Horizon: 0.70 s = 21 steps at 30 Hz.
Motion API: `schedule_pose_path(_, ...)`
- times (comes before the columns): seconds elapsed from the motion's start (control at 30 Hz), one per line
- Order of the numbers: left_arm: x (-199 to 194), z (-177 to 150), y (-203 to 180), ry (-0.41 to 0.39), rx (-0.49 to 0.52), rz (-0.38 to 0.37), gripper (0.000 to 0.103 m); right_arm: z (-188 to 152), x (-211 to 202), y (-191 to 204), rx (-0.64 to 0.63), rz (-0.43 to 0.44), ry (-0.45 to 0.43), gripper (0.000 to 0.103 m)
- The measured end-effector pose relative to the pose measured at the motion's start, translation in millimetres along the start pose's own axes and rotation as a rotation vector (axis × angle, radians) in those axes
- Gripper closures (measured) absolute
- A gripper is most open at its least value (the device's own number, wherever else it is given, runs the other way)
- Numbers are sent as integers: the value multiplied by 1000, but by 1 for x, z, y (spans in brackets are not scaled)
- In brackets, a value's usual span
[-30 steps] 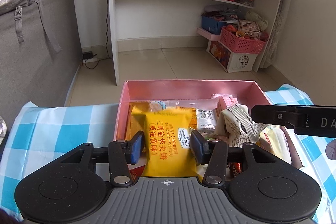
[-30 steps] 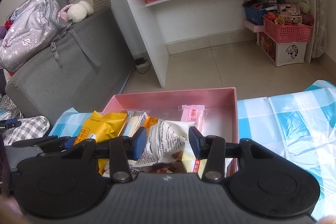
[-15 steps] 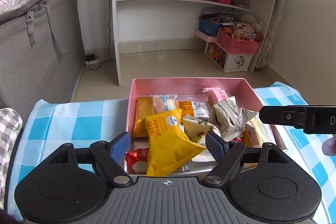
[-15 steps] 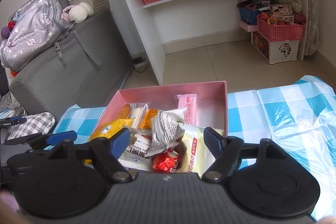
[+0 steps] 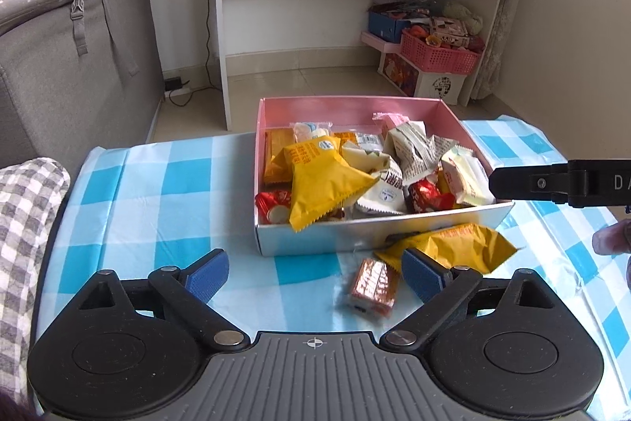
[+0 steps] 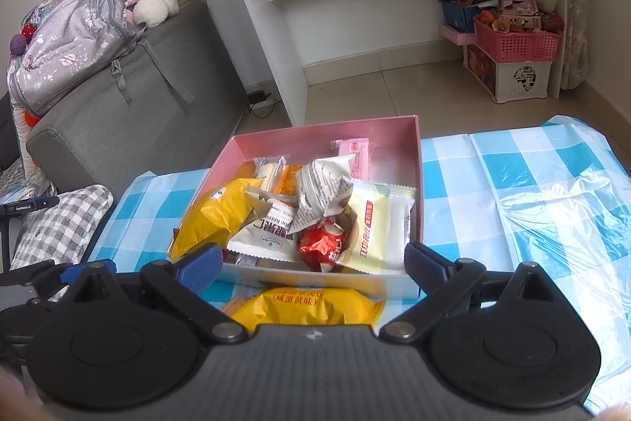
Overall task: Organize snacks
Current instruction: 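Withdraw both tools from the box back over the remaining snacks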
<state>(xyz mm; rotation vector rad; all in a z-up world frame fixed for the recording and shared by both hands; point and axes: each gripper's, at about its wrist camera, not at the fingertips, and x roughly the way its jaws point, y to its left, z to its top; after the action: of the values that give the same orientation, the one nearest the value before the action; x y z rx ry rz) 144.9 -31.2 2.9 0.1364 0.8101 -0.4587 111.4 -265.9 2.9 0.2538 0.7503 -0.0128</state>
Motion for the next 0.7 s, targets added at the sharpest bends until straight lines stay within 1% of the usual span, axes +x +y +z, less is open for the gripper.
schedule_pose_path(0.1,-4,-10,1,30,25,18,6,-7,-3,3,-4,-14,25,3)
schedule_pose_path(0.2,-9,-21,5,51,11,15,6,-15,-6,7,-7,-24,42,2)
schedule_pose_path(0.33,-14,-33,8,56,-8,4,5,-24,-8,9,-2,-21,56,0)
schedule_pose_path(0.4,-16,-41,7,51,0,1,5,-27,-7,10,-4,-22,63,0)
schedule_pose_path(0.5,-15,-50,5,65,9,-2,5,-34,-7,10,-7,-22,70,0)
schedule_pose_path(0.63,-16,-56,4,71,23,-8,5,-39,-8,16,-48,-33,68,0)
schedule_pose_path(0.7,-17,-57,4,66,29,-4,5,-40,-7,18,-48,-24,70,0)
